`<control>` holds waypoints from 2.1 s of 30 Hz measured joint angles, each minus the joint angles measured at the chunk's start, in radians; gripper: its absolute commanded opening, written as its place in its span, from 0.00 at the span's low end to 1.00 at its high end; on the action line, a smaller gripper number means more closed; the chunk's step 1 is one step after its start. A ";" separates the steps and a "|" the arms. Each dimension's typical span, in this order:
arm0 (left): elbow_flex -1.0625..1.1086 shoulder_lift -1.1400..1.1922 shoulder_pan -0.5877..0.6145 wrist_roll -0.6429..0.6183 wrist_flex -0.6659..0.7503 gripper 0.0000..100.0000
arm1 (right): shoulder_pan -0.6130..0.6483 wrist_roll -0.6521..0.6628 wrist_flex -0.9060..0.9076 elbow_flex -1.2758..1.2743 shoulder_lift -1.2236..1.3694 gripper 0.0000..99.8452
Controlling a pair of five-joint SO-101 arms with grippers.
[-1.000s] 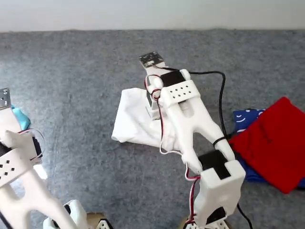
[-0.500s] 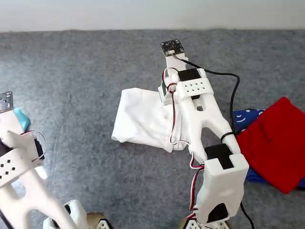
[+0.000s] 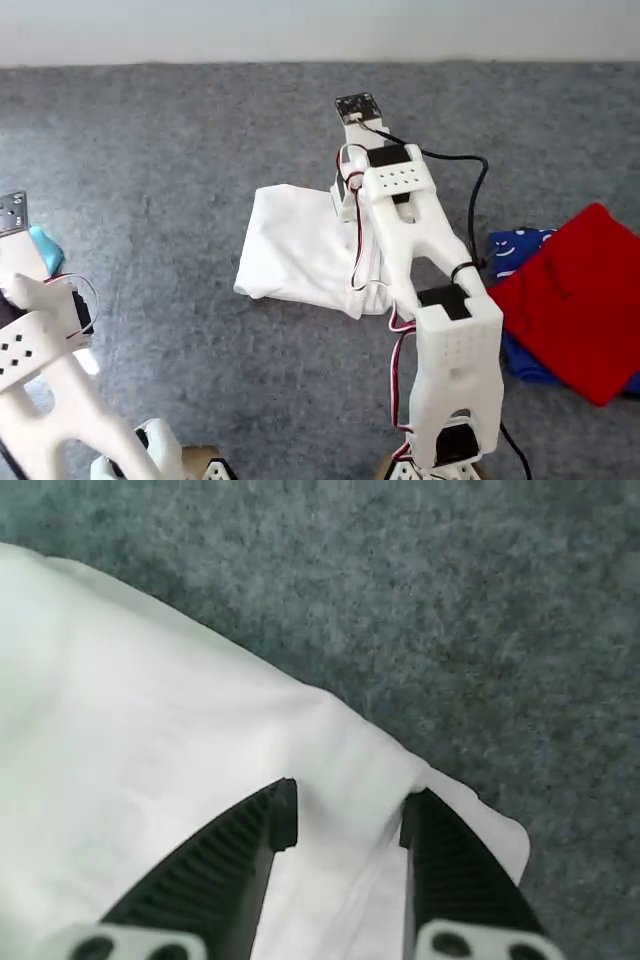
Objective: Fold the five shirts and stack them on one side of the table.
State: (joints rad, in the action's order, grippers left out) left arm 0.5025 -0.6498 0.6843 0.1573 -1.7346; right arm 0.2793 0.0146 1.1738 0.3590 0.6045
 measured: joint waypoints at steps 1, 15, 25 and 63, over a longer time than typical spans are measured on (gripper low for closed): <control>0.000 0.000 0.000 0.000 0.000 0.01 | 0.000 0.000 0.012 0.018 0.011 0.04; 0.000 0.000 0.000 0.000 0.000 0.01 | -0.041 0.063 0.198 0.117 0.031 0.01; 0.000 0.000 0.000 0.000 0.000 0.01 | -0.163 0.180 0.261 0.117 -0.023 0.01; 0.000 0.000 0.000 0.000 0.000 0.01 | 0.436 0.213 0.388 0.281 0.117 0.01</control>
State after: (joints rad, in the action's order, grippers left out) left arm 0.5025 -0.6498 0.6843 0.1573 -1.7346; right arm 0.7150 0.2279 1.5620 0.6398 0.7211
